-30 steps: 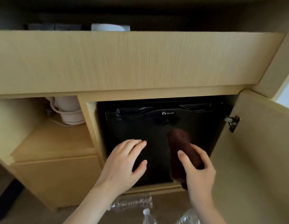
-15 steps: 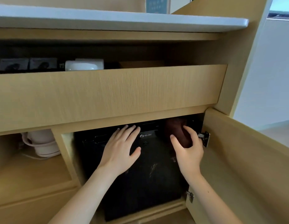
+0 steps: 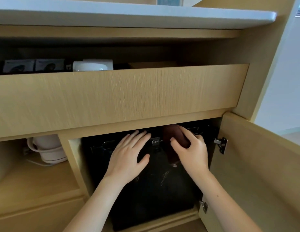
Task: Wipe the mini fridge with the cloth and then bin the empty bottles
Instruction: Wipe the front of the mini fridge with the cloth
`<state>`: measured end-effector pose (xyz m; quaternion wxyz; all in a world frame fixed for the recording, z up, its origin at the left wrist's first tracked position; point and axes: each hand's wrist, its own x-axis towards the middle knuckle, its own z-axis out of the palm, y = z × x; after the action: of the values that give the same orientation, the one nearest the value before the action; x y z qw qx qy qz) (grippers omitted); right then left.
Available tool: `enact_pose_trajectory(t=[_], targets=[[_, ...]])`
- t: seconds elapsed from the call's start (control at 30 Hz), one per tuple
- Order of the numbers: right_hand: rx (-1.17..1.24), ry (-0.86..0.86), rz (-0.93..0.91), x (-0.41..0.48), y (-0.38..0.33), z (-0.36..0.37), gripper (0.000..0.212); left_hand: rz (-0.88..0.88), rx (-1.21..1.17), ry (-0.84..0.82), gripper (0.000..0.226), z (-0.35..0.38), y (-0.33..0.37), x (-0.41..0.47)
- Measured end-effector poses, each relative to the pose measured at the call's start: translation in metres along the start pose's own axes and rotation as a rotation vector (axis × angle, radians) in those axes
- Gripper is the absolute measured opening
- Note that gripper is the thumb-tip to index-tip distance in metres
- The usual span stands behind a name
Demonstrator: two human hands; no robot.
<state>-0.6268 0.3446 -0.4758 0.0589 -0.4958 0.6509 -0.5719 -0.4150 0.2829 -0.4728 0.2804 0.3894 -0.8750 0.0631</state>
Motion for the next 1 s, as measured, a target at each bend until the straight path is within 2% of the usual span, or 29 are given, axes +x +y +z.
enact_pose_trajectory(t=[0.13,0.37,0.53,0.67,0.77,0.93,1.0], targets=[[0.034,0.074,0.096,-0.003,0.006,-0.009,0.056,-0.021,-0.036,0.023,0.062,0.002,0.002,0.0],[0.127,0.003,0.006,-0.013,-0.009,0.019,0.057,-0.035,-0.035,0.04,0.061,0.002,0.004,0.002],[0.172,0.153,0.138,-0.007,0.01,0.0,0.052,-0.046,-0.067,0.052,0.062,0.006,0.001,0.001],[0.242,0.095,0.056,-0.016,0.006,0.015,0.054,-0.046,-0.052,0.053,0.062,0.008,0.001,0.002],[0.193,0.036,-0.029,-0.013,0.008,0.013,0.056,-0.05,-0.04,0.048,0.062,0.007,0.001,0.002],[0.197,0.222,0.154,0.008,0.028,-0.014,0.051,-0.054,-0.066,0.041,0.062,0.007,0.001,0.002],[0.175,0.285,0.166,0.006,0.026,-0.01,0.051,-0.056,-0.061,0.04,0.062,0.007,0.0,0.002]])
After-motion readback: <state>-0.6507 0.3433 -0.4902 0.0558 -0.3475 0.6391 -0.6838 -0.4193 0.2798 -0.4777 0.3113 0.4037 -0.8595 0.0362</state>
